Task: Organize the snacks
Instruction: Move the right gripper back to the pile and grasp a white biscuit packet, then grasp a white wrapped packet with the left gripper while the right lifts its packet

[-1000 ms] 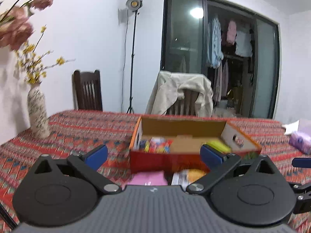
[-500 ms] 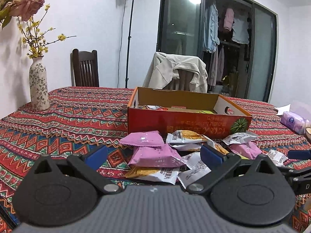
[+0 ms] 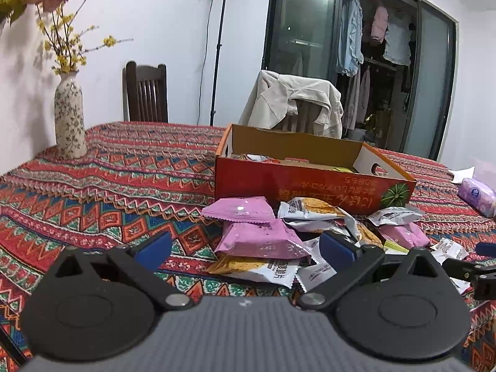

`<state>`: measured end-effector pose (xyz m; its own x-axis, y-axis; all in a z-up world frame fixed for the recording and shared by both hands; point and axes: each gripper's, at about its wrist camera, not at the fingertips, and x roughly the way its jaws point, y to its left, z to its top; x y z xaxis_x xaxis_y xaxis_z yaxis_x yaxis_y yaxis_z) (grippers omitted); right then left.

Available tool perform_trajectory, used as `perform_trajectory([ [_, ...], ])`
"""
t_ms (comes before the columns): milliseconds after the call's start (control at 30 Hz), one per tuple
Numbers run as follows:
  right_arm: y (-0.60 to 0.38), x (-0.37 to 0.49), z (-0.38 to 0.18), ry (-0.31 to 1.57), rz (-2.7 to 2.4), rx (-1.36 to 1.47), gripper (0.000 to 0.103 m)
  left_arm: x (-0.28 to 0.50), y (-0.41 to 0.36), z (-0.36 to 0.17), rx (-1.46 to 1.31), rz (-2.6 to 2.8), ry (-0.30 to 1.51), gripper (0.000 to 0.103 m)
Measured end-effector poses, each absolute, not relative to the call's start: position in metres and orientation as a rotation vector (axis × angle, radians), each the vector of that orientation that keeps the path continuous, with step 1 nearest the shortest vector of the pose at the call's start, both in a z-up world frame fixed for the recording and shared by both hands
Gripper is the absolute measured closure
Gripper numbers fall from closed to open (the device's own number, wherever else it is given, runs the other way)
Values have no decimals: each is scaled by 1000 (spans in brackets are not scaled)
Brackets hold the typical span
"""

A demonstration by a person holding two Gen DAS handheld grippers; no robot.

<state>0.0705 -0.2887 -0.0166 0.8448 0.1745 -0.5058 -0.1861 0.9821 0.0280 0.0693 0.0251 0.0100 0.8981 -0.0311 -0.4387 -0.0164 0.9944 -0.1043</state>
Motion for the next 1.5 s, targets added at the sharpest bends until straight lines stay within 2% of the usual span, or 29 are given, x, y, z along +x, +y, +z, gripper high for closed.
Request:
perform_trajectory([
  [167, -284, 76, -22, 565, 211, -51, 2, 75, 22, 7, -105, -7, 472, 0],
  [233, -278, 77, -26, 571, 220, -72, 9, 76, 21, 5, -100, -2, 474, 0],
  [300, -274, 80, -32, 598, 219, -80, 27, 78, 20, 1, -110, -11, 494, 0],
  [333, -273, 81, -34, 611, 221, -81, 33, 79, 20, 0, -108, -15, 499, 0],
  [433, -273, 80, -37, 607, 235, -56, 41, 78, 20, -1, -107, -11, 495, 0],
  [533, -276, 78, -36, 594, 235, -39, 44, 77, 20, -2, -105, -7, 493, 0],
  [600, -278, 75, -34, 571, 225, -34, 52, 76, 20, -2, -107, -7, 492, 0],
  [700, -284, 71, -29, 545, 218, -3, 58, 75, 18, -2, -105, -8, 499, 0],
  [1200, -295, 57, -10, 434, 212, 46, 61, 80, 14, 5, -120, 5, 545, 0],
  [1500, -294, 54, -12, 425, 236, 60, 61, 87, -22, 1, -98, -75, 589, 0],
])
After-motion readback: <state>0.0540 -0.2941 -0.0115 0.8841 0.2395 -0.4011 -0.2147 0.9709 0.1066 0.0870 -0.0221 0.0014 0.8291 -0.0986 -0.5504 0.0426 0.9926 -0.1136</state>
